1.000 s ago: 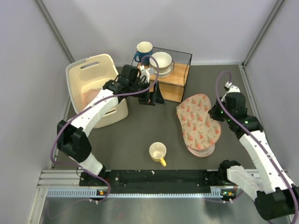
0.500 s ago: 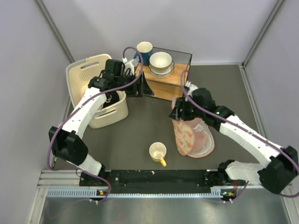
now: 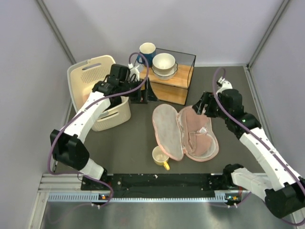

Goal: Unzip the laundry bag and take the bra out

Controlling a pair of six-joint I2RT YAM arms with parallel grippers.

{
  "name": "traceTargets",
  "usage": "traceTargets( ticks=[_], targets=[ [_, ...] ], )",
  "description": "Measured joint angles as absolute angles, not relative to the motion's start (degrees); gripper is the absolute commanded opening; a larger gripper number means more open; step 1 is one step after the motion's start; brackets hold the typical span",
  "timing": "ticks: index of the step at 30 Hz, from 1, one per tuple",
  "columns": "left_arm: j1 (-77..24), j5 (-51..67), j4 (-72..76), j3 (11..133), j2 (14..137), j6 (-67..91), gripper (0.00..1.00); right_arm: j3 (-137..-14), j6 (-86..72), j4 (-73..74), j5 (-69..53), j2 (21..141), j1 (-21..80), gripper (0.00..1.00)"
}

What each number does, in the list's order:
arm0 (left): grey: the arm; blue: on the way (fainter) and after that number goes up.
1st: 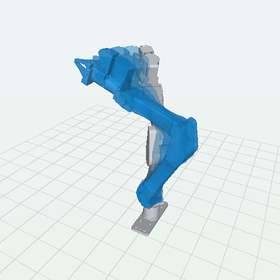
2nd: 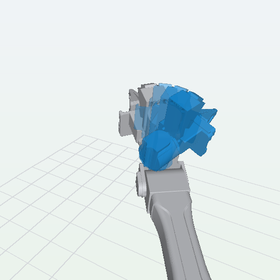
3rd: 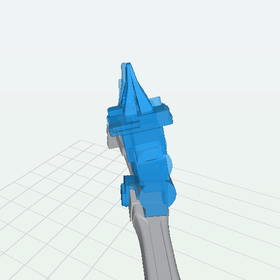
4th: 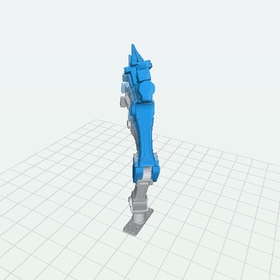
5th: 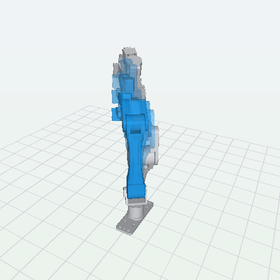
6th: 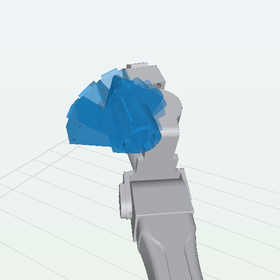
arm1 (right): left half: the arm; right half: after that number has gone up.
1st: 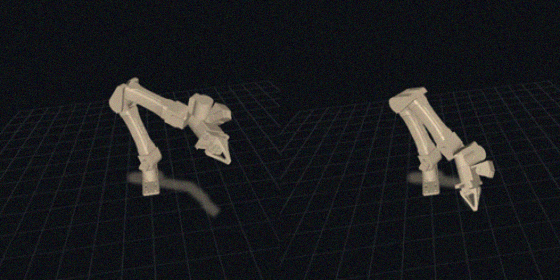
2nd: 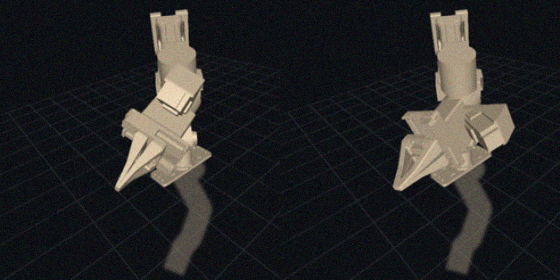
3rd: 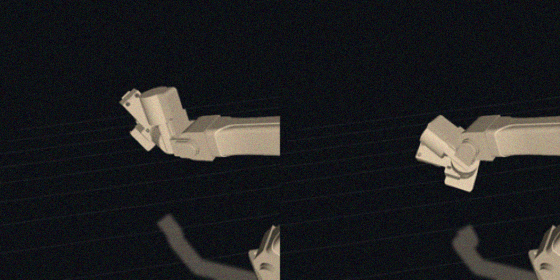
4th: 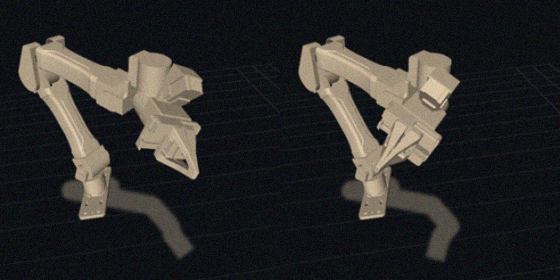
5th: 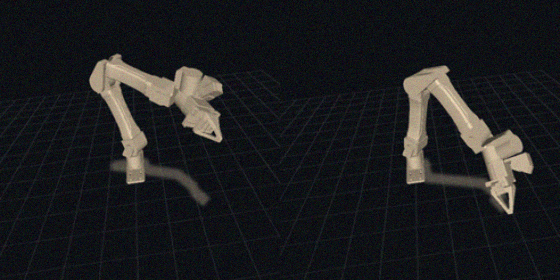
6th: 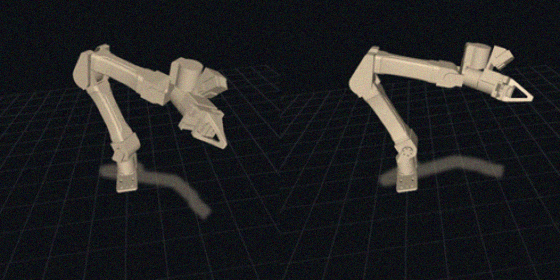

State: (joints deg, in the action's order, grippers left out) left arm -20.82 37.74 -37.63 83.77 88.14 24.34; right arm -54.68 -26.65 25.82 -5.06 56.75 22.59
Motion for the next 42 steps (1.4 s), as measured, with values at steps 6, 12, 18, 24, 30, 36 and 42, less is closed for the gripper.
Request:
traceTargets(
  ticks=[6, 12, 18, 24, 30, 36, 42],
  targets=[
    [-26.2, 35.1, -37.3, 83.8, 88.1, 24.3, 0.92, -47.0, -27.3, 29.6, -4.7, 57.8, 18.6, 0.72],
    [-34.8, 33.3, -36.9, 85.6, 90.8, 25.3, 0.90, -41.6, -28.2, 33.1, -5.1, 60.8, 18.5, 0.76],
    [-45.5, 28.6, -34.0, 86.7, 100.6, 28.6, 0.92, -41.3, -29.9, 33.8, -2.6, 53.7, 13.7, 0.77],
    [-48.9, 18.8, -32.5, 86.7, 107.4, 31.4, 0.94, -41.6, -30.6, 34.4, -1.0, 44.3, 4.2, 0.77],
    [-50.5, 12.0, -30.0, 90.2, 113.2, 33.0, 0.83, -43.8, -30.1, 35.6, -1.3, 43.3, 3.1, 0.77],
    [-51.7, 8.8, -29.1, 94.6, 120.4, 33.3, 0.71, -44.1, -30.1, 36.3, -2.5, 43.3, 3.1, 0.77],
    [-52.6, 8.2, -30.5, 100.1, 125.1, 32.9, 0.00, -44.1, -30.1, 36.5, -3.3, 43.2, 2.9, 0.76]
  ],
)
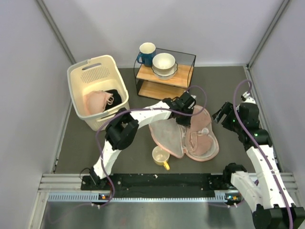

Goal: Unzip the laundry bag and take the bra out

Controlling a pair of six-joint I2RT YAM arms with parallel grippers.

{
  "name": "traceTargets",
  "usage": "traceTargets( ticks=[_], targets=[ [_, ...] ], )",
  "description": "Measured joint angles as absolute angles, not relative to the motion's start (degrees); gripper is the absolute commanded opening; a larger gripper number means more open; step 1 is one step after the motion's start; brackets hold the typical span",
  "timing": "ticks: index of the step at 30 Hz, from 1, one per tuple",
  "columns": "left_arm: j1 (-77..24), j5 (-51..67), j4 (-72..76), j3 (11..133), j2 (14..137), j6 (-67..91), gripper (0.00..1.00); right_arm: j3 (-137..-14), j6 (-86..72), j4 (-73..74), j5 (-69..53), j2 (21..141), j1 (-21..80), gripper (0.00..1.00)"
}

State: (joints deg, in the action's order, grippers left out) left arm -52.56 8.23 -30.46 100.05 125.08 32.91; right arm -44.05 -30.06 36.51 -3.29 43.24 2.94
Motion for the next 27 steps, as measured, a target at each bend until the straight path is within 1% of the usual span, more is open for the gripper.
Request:
traceTargets(
  ticks=[5, 8, 12, 17, 20, 23, 27],
  targets=[
    [-52.6, 9.2, -31.7, 102.0, 124.7, 31.6, 0.00, -44.1, -30.0, 36.5, -3.3, 42.9, 2.9, 0.75],
    [-52.6, 10.9, -33.6, 102.1, 122.5, 29.9, 0.00, -44.8, -29.7, 37.0, -2.9, 42.4, 2.9, 0.75],
    [-52.6, 13.8, -37.1, 103.4, 115.3, 27.2, 0.00, -46.4, -29.6, 36.8, -1.8, 41.6, 2.9, 0.74],
    [-51.1, 18.1, -38.7, 108.7, 104.5, 24.5, 0.00, -47.1, -29.5, 36.7, -0.2, 41.1, 2.9, 0.74],
    [-48.2, 19.7, -38.4, 112.0, 98.0, 22.6, 0.00, -47.1, -29.5, 36.7, 0.3, 41.1, 2.9, 0.74],
    [-43.6, 18.6, -38.2, 113.4, 92.0, 20.7, 0.00, -47.1, -29.5, 36.7, 0.3, 41.1, 2.9, 0.73],
    [-34.2, 17.7, -38.2, 114.8, 86.8, 19.5, 0.00, -47.1, -29.5, 36.7, 0.3, 41.1, 2.9, 0.73]
  ],
)
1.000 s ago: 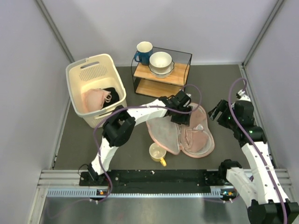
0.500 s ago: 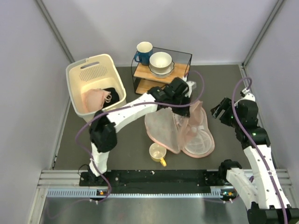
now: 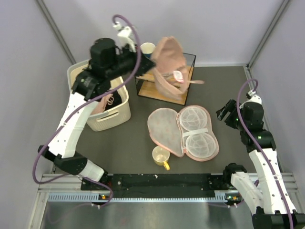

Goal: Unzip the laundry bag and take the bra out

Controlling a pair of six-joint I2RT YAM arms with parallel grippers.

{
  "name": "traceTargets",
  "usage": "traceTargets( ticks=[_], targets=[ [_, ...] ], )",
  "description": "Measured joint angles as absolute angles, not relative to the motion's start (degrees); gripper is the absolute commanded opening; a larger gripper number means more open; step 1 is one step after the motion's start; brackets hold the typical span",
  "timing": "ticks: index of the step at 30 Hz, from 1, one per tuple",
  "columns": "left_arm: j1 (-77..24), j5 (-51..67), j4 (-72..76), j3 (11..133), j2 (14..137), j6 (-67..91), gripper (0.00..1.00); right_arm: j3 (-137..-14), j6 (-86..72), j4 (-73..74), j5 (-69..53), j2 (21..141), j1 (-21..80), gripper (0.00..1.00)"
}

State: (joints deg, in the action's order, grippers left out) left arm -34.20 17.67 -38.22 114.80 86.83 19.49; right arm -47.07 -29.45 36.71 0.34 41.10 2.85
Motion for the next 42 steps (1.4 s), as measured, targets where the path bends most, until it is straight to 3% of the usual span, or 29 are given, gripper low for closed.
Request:
traceTargets(
  ticks=[10, 18, 26, 27, 28, 29, 30, 37, 42],
  targets=[
    [-14.9, 16.7, -40.3, 114.0, 83.6, 18.9, 0.00, -47.1, -29.3, 36.7, 0.2, 41.6, 2.9, 0.73],
    [0.6, 17.1, -39.7, 102.8, 78.4, 19.8, 0.00, -47.1, -29.0, 36.7, 0.2, 41.8, 2.9, 0.73],
    [7.7, 17.6, -37.1, 93.7, 77.3, 21.3, 0.00, -47.0, -28.9, 36.6, -0.3, 42.6, 2.9, 0.73],
    [8.1, 17.6, -36.7, 92.8, 77.3, 21.4, 0.15, -47.0, -28.9, 36.5, -0.4, 42.6, 2.9, 0.74],
    [8.5, 17.4, -36.0, 91.6, 77.3, 21.6, 0.41, -47.0, -28.8, 36.5, -0.5, 42.6, 2.9, 0.76],
    [8.8, 16.9, -35.7, 90.6, 77.3, 21.8, 0.83, -47.0, -28.7, 36.5, -0.6, 42.6, 2.9, 0.76],
    [9.0, 16.6, -35.4, 89.6, 77.4, 21.9, 0.96, -47.0, -28.6, 36.5, -0.7, 42.6, 2.9, 0.77],
    [9.0, 15.4, -34.8, 88.0, 77.1, 22.3, 0.99, -47.0, -28.1, 36.5, -1.9, 42.9, 2.9, 0.84],
    [6.8, 15.3, -35.5, 89.0, 75.1, 20.1, 0.99, -47.0, -26.9, 36.5, -2.8, 44.7, 2.9, 0.99]
  ],
)
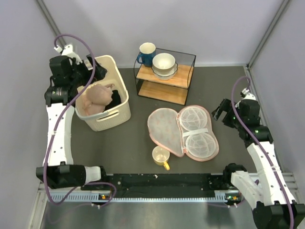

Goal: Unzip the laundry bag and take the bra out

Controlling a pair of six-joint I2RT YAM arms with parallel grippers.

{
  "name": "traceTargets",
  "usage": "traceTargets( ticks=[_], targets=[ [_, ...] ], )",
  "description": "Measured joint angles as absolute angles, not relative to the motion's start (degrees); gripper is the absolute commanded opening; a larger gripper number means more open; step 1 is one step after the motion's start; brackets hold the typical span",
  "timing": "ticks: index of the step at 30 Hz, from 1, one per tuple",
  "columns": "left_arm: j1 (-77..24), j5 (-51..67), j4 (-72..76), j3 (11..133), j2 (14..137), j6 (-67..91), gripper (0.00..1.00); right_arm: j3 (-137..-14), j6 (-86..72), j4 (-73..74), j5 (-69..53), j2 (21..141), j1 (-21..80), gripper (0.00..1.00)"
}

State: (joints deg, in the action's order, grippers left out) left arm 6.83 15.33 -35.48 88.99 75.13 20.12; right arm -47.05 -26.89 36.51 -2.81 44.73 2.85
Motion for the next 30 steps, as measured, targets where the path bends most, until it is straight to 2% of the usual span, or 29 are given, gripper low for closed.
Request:
traceTargets(
  ticks=[7, 18, 30],
  targets=[
    [0.8, 19.2, -38.0, 89.1, 69.3, 16.5, 0.99, -50.6, -24.4, 39.5, 1.5, 48.7, 2.9, 0.99],
    [-5.0, 27.8, -37.7, 67.5, 58.8, 17.2, 0.99, -53.7, -23.8, 42.1, 11.2, 49.8, 2.9, 0.99],
    [-6.7, 30.7, -36.6, 61.2, 55.3, 18.1, 0.99, -53.0, -24.1, 42.8, 13.9, 49.5, 2.9, 0.99]
  ],
)
